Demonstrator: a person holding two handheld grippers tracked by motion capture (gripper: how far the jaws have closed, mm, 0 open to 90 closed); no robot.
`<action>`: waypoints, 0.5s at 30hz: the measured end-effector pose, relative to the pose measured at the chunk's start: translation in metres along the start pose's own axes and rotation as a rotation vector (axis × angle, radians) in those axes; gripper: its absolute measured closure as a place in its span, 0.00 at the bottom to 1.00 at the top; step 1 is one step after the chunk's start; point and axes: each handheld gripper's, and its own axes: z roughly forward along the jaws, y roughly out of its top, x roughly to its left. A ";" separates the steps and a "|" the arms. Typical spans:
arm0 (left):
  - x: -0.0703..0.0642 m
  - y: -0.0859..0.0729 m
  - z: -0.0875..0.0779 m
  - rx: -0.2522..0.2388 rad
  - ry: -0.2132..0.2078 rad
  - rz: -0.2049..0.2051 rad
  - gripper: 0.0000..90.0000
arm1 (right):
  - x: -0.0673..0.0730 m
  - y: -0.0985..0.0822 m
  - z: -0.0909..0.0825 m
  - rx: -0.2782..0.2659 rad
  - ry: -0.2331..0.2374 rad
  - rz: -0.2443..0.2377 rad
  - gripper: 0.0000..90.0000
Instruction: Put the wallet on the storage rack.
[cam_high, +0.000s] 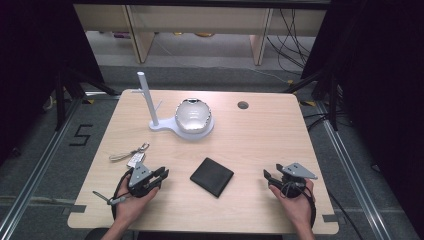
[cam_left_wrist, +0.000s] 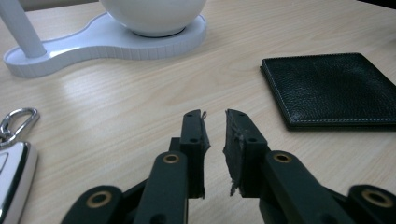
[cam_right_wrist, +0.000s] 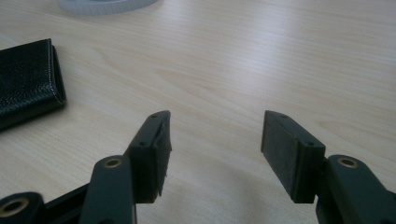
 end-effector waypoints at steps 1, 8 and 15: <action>0.000 0.004 0.001 0.011 0.000 0.012 0.91 | 0.001 0.000 0.001 -0.007 0.011 0.006 0.48; -0.023 0.033 0.029 0.109 -0.112 0.055 0.99 | 0.018 0.013 -0.004 0.071 0.118 0.066 0.49; -0.049 0.044 0.070 0.260 -0.218 0.177 0.99 | 0.040 0.026 0.005 0.183 0.238 0.118 0.52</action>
